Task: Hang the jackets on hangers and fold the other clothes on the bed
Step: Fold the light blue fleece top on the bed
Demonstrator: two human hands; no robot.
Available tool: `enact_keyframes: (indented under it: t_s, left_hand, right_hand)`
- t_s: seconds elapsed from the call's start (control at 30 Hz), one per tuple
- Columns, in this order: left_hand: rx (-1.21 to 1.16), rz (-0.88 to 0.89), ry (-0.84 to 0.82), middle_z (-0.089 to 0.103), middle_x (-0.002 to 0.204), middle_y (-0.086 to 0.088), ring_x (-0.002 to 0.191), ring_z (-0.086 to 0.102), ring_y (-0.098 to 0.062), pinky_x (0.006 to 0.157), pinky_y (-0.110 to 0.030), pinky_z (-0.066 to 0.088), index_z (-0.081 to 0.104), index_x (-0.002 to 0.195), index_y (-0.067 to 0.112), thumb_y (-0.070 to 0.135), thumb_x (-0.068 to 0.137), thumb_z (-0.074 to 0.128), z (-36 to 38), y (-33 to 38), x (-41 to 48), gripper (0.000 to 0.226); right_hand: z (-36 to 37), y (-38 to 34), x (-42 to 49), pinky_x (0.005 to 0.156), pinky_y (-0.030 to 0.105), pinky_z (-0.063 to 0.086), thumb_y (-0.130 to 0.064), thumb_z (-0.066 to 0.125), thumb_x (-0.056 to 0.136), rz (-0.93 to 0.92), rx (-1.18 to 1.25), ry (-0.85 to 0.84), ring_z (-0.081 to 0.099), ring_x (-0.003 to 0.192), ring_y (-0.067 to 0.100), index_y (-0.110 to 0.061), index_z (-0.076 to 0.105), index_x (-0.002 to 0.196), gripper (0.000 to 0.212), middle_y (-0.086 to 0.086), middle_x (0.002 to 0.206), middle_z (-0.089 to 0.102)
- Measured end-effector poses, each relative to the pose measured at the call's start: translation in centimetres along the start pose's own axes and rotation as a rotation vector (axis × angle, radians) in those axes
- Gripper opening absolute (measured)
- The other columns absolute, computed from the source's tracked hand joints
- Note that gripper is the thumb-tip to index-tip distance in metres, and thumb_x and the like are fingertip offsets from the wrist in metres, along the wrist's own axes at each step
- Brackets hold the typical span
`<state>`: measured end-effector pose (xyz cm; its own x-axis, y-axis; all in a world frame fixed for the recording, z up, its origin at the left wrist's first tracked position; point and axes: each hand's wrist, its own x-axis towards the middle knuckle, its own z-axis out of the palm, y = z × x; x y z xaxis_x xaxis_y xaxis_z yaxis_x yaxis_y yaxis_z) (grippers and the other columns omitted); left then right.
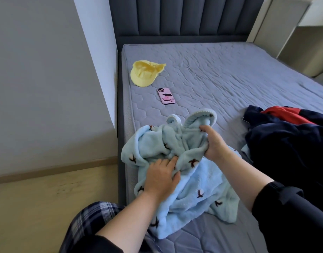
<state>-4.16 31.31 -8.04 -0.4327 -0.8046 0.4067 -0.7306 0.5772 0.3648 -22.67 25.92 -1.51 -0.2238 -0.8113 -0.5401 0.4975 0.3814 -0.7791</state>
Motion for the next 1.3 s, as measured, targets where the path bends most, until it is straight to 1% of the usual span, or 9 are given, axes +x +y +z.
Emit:
enact_keyframes:
  t_s: [0.3,0.47,0.6,0.7,0.8,0.9,0.97,1.1,1.3]
  left_hand:
    - [-0.155,-0.026,0.121,0.063,0.107,-0.011,0.097,0.058,-0.029,0.085,-0.038,0.046,0.057,0.121,0.008,0.046,0.093,0.026,-5.6,0.4,3.3,0.057]
    - [-0.163,-0.028,0.538,0.055,0.094,-0.014,0.090,0.050,-0.028,0.082,-0.037,0.041,0.059,0.091,0.002,0.028,0.092,0.040,-11.3,0.6,6.2,0.032]
    - [-0.222,-0.163,0.726,0.052,0.113,-0.009,0.109,0.043,-0.022,0.093,-0.024,0.032,0.054,0.112,0.002,0.034,0.092,0.051,-16.0,0.7,8.7,0.039]
    - [-0.565,-0.390,0.315,0.057,0.110,0.007,0.113,0.052,-0.018,0.083,-0.017,0.037,0.056,0.118,0.016,0.042,0.095,0.051,-19.5,0.8,10.4,0.035]
    - [-0.782,-0.530,-0.227,0.067,0.115,0.000,0.108,0.061,-0.016,0.095,-0.029,0.046,0.063,0.112,0.023,0.069,0.080,0.046,-21.5,1.5,10.4,0.058]
    - [-1.139,-0.496,-0.375,0.071,0.110,-0.002,0.103,0.066,-0.016,0.089,-0.030,0.053,0.063,0.113,0.019,0.061,0.069,0.056,-22.2,2.7,10.5,0.062]
    - [-1.268,-0.418,-0.254,0.072,0.108,-0.006,0.098,0.068,-0.018,0.079,-0.029,0.057,0.062,0.115,0.012,0.041,0.072,0.065,-23.6,3.7,11.1,0.052]
    - [-1.183,-0.347,0.128,0.069,0.110,-0.015,0.103,0.065,-0.032,0.085,-0.038,0.055,0.063,0.116,0.001,0.004,0.069,0.077,-27.9,5.0,13.4,0.049]
    - [-0.815,-0.360,0.407,0.072,0.087,0.002,0.083,0.069,-0.020,0.067,-0.027,0.054,0.066,0.089,0.021,0.015,0.067,0.079,-33.8,7.3,15.7,0.026]
  right_hand:
    - [2.6,-6.2,-4.5,0.081,0.045,0.052,-0.022,0.042,0.094,-0.116,0.111,-0.216,0.069,0.094,0.033,0.001,0.063,0.110,0.035,0.021,0.108,0.069]
    - [5.0,-9.9,-8.5,0.095,0.048,0.048,-0.018,0.045,0.090,-0.221,0.013,-0.269,0.064,0.107,0.037,-0.001,0.061,0.118,0.037,0.022,0.115,0.066]
    - [6.6,-12.4,-11.7,0.079,0.040,0.055,-0.015,0.045,0.088,-0.315,-0.022,-0.323,0.069,0.082,0.032,-0.003,0.066,0.099,0.026,0.018,0.094,0.070]
    - [7.1,-13.6,-13.4,0.071,0.038,0.056,-0.015,0.045,0.087,-0.335,-0.030,-0.360,0.069,0.073,0.031,-0.004,0.066,0.092,0.024,0.017,0.084,0.070]
    - [7.5,-14.2,-14.9,0.070,0.038,0.055,-0.015,0.044,0.088,-0.338,-0.036,-0.402,0.070,0.071,0.030,-0.004,0.066,0.090,0.025,0.016,0.081,0.071]
    - [7.9,-14.8,-15.9,0.071,0.038,0.056,-0.016,0.045,0.092,-0.355,-0.040,-0.431,0.070,0.074,0.029,-0.005,0.065,0.095,0.023,0.015,0.084,0.071]
    - [8.0,-15.6,-16.5,0.072,0.038,0.056,-0.018,0.046,0.095,-0.389,-0.074,-0.430,0.070,0.078,0.027,-0.008,0.064,0.101,0.022,0.013,0.090,0.071]
    - [8.3,-16.8,-17.6,0.071,0.037,0.056,-0.018,0.051,0.097,-0.456,-0.169,-0.352,0.071,0.085,0.024,-0.007,0.064,0.102,0.018,0.013,0.098,0.072]
    - [10.2,-16.2,-20.8,0.089,0.041,0.054,0.014,0.063,0.078,-0.387,-0.529,-0.666,0.065,0.106,0.029,0.001,0.058,0.118,0.042,0.017,0.117,0.066]
